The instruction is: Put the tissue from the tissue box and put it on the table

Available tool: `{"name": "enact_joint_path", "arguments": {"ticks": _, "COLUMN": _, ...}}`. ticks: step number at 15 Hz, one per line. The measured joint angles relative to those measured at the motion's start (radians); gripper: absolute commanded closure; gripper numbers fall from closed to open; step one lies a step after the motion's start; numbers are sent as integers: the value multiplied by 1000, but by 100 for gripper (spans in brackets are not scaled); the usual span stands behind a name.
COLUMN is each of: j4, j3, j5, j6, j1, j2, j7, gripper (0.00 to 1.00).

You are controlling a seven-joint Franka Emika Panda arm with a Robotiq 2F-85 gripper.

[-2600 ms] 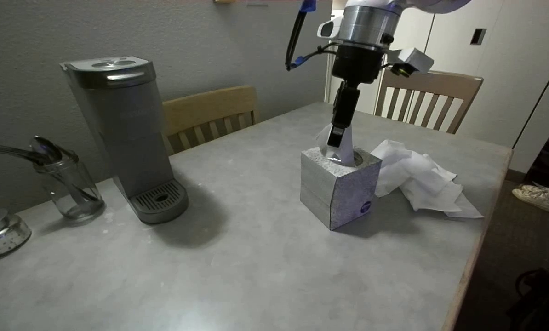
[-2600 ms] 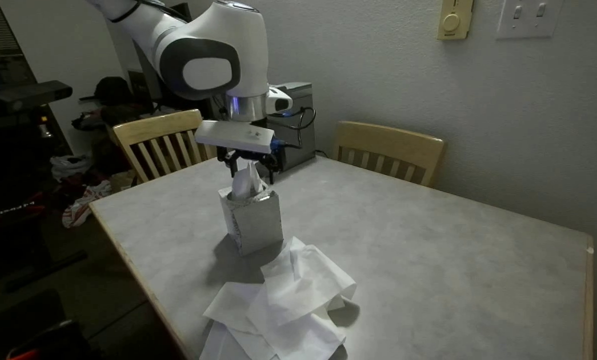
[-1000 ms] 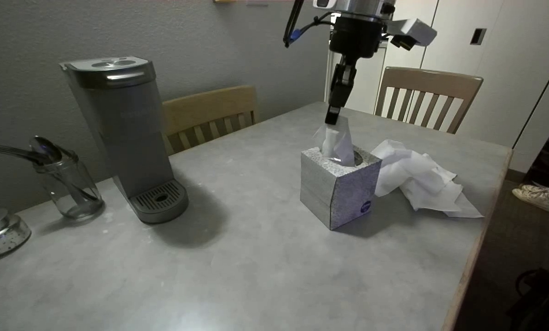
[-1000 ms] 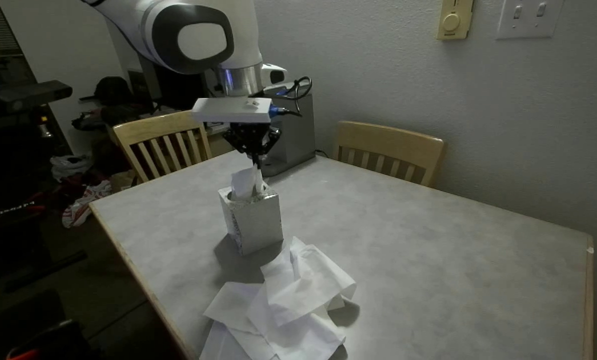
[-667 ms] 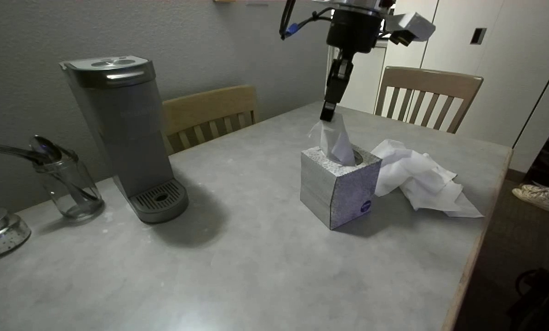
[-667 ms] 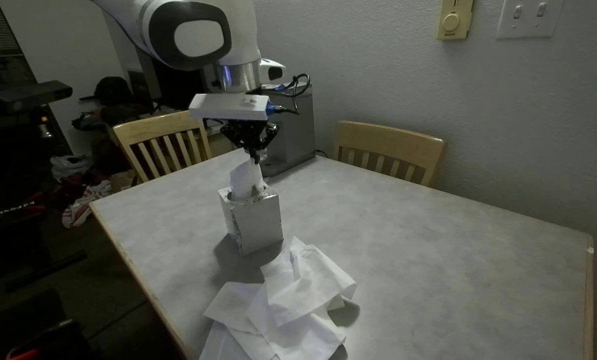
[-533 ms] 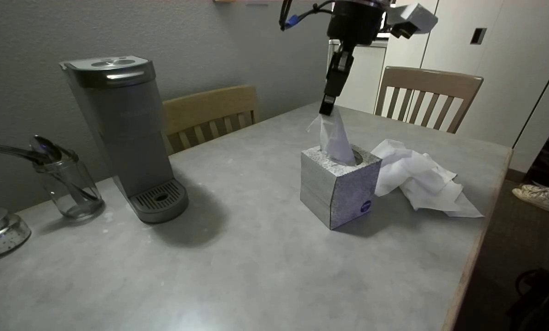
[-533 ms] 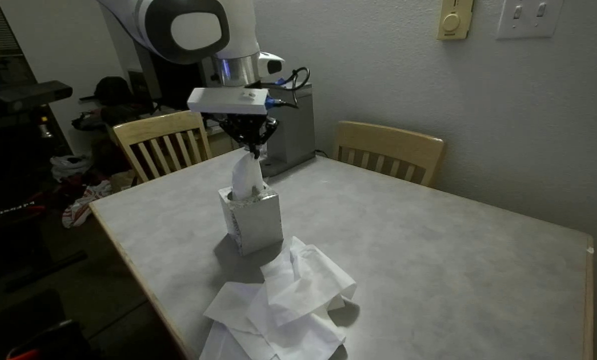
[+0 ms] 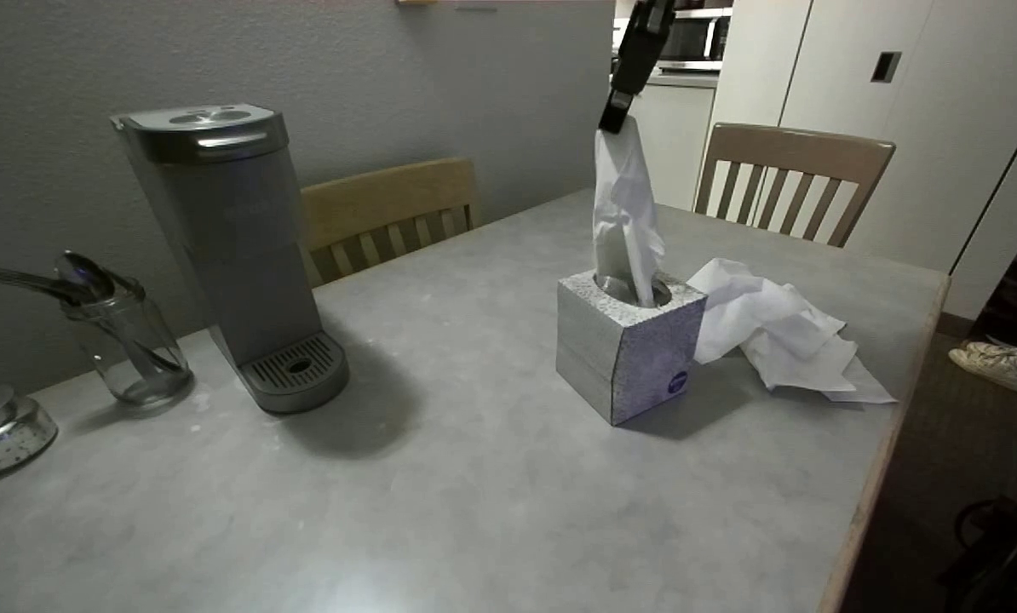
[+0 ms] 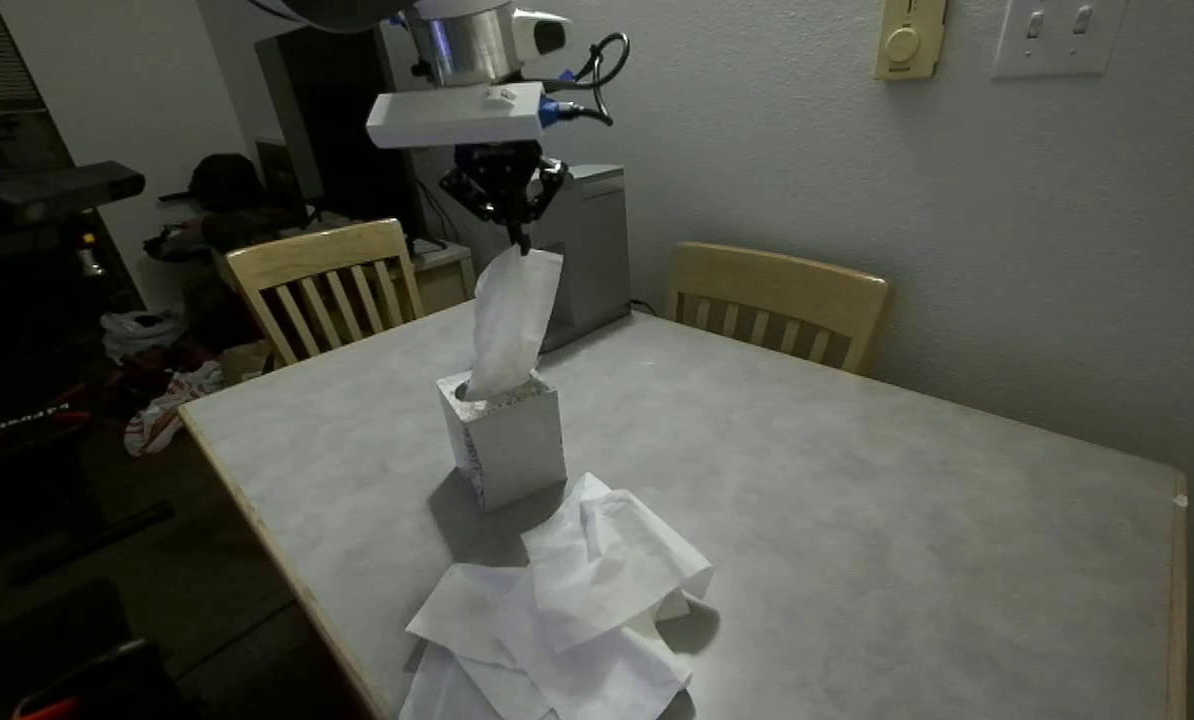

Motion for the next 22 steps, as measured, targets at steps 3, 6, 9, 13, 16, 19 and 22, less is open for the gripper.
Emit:
{"name": "enact_joint_path", "arguments": {"ticks": 3, "j4": 7, "j3": -32, "j5": 0, "j6": -7, "j1": -2, "j2": -35, "j7": -39, "gripper": 100}}
{"name": "enact_joint_path", "arguments": {"ticks": 6, "j4": 8, "j3": -75, "j5": 1, "j6": -9, "j1": -11, "j2": -60, "j7": -86, "gripper": 100}}
{"name": "enact_joint_path", "arguments": {"ticks": 9, "j4": 8, "j3": -122, "j5": 15, "j6": -9, "j1": -28, "j2": -70, "j7": -150, "gripper": 100}}
{"name": "enact_joint_path", "arguments": {"ticks": 13, "j4": 9, "j3": -179, "j5": 32, "j6": -9, "j1": -64, "j2": -70, "j7": -229, "gripper": 100}}
{"name": "enact_joint_path", "arguments": {"ticks": 16, "j4": 9, "j3": -215, "j5": 60, "j6": -10, "j1": -93, "j2": -69, "j7": -280, "gripper": 100}}
{"name": "enact_joint_path", "arguments": {"ticks": 19, "j4": 2, "j3": -247, "j5": 72, "j6": -13, "j1": -121, "j2": -63, "j7": -300, "gripper": 100}}
{"name": "enact_joint_path", "arguments": {"ticks": 22, "j4": -17, "j3": -276, "j5": 74, "j6": -18, "j1": -149, "j2": -58, "j7": -305, "gripper": 100}}
